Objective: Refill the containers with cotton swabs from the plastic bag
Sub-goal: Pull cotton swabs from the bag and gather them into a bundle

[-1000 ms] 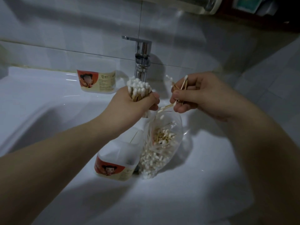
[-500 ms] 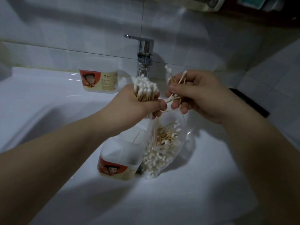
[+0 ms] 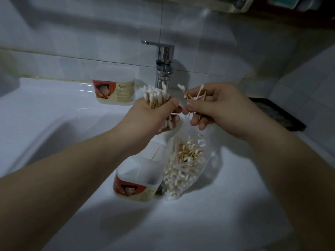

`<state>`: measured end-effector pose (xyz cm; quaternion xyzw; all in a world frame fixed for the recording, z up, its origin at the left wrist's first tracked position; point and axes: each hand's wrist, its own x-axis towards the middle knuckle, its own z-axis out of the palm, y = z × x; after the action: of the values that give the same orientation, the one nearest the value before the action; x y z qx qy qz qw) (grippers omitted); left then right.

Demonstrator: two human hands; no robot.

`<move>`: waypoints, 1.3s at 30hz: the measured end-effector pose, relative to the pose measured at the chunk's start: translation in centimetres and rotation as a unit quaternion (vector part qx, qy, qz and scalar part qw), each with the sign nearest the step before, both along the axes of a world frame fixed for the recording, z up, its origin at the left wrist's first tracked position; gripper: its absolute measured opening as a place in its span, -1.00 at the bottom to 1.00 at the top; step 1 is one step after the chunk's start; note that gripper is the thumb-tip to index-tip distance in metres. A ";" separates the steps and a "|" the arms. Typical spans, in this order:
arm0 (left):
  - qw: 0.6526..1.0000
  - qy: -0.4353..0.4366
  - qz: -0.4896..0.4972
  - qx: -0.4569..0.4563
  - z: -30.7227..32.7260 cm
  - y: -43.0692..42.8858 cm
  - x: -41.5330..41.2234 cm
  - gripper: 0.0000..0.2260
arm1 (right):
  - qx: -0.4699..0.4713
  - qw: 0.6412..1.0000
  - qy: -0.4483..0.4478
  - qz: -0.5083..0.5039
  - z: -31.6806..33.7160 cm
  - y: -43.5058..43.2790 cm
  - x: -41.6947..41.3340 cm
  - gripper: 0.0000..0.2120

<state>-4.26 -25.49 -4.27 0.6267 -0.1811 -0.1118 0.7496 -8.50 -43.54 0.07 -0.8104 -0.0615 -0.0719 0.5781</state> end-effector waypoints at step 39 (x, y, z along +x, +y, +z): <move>0.999 0.013 0.018 0.035 -0.6 0.3 0.5 -0.89 | -0.255 0.965 -0.054 0.012 -1.1 1.7 -0.2 -0.55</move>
<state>-3.74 -25.18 -4.83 0.6544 -0.1563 -0.1123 0.7313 -8.70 -41.85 -1.00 -0.9250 -0.1190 -0.0904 0.3494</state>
